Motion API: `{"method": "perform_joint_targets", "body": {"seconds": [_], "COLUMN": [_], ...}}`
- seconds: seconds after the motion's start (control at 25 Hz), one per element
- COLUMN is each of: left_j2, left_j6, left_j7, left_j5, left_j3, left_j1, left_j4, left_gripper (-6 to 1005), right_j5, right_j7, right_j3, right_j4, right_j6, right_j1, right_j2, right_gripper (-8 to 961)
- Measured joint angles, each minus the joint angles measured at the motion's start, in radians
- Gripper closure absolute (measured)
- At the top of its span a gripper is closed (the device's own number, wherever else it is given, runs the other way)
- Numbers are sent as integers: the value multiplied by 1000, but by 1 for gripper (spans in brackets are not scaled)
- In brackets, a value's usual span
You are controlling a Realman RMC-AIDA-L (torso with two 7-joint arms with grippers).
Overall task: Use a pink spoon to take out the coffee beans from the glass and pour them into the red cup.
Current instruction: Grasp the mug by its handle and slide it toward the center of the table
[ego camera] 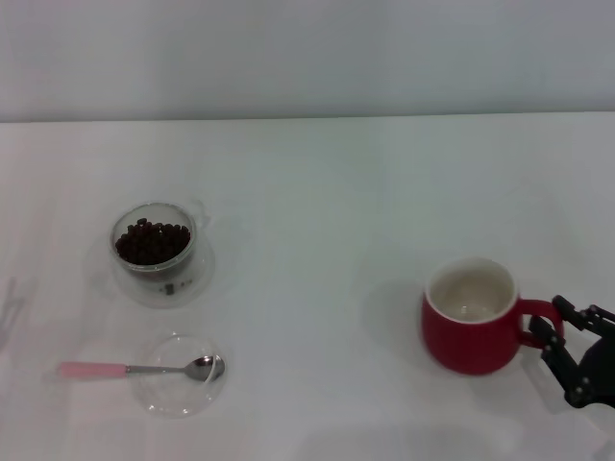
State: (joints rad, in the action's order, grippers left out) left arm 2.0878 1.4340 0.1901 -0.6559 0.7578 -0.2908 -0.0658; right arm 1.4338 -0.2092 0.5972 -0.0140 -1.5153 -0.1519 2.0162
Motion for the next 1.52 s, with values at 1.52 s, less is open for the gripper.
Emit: {"method": "perform_joint_targets", "body": {"seconds": [1.52], "left_j2": [0], "left_j6": [9], "left_j7": [-1], "left_j5": [4], "left_j3": [0], "left_j1": [31], "left_j4": [-2], "left_gripper": [120], "right_j5": [119], "right_j7": [33], "right_j3": [31], "right_j4": [-113], "right_j6": [54], "right_j1": [-105], "right_j2": [2], "right_gripper": [649]}}
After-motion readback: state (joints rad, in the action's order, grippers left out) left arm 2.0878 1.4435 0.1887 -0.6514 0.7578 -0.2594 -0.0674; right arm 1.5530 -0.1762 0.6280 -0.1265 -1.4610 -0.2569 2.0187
